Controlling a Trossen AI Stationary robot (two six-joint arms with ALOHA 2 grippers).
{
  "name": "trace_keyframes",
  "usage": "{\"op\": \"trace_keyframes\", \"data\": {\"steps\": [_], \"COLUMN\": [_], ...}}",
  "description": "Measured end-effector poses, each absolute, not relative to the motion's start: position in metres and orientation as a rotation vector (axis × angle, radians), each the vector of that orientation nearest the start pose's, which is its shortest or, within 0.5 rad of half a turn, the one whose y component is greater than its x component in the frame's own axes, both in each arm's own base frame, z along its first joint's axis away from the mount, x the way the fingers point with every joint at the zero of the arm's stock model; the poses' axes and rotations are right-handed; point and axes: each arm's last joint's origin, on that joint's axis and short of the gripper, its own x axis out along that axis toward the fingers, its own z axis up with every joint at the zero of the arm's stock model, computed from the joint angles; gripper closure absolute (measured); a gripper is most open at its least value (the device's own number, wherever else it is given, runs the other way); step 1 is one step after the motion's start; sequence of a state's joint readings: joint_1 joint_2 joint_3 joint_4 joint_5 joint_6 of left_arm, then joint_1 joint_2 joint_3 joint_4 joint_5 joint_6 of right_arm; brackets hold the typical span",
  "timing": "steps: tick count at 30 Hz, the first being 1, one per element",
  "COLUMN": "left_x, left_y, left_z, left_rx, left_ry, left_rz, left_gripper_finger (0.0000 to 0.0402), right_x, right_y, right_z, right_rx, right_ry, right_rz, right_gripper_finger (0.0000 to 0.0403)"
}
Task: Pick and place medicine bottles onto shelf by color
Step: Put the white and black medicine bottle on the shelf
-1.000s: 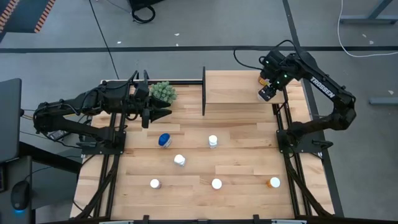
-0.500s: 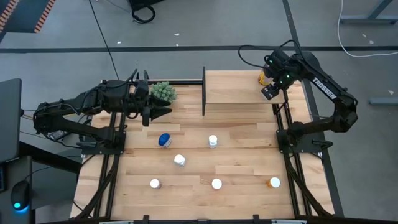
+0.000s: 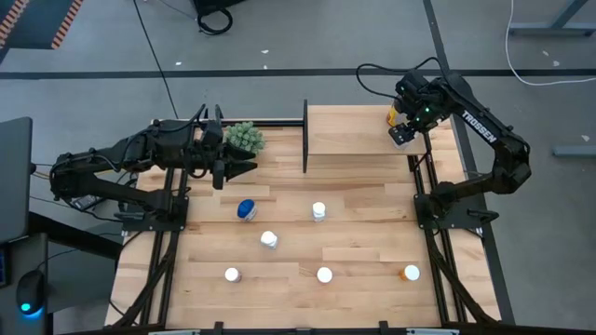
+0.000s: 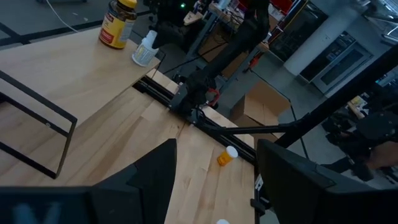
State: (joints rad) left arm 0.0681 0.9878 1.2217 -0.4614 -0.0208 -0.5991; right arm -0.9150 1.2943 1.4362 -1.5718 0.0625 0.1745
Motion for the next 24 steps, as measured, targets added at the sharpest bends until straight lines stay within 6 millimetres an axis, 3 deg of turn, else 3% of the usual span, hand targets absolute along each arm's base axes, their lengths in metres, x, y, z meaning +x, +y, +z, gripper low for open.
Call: {"op": "trace_keyframes", "data": {"steps": [13, 24], "left_x": [0.193, 0.193], "left_y": [0.014, 0.014], "left_z": [0.417, 0.417], "left_rx": [-0.595, -0.594], "left_ry": [0.195, 0.195], "left_rz": [0.153, 0.153], "left_gripper_finger": [0.0173, 0.0173], "right_x": [0.116, 0.113], "right_y": [-0.156, -0.154], "right_z": [0.368, 0.385], "right_rx": [0.735, 0.699], "right_ry": [1.232, 1.165], "right_rz": [-0.971, -1.017], "right_gripper_finger": [0.012, 0.0117]}}
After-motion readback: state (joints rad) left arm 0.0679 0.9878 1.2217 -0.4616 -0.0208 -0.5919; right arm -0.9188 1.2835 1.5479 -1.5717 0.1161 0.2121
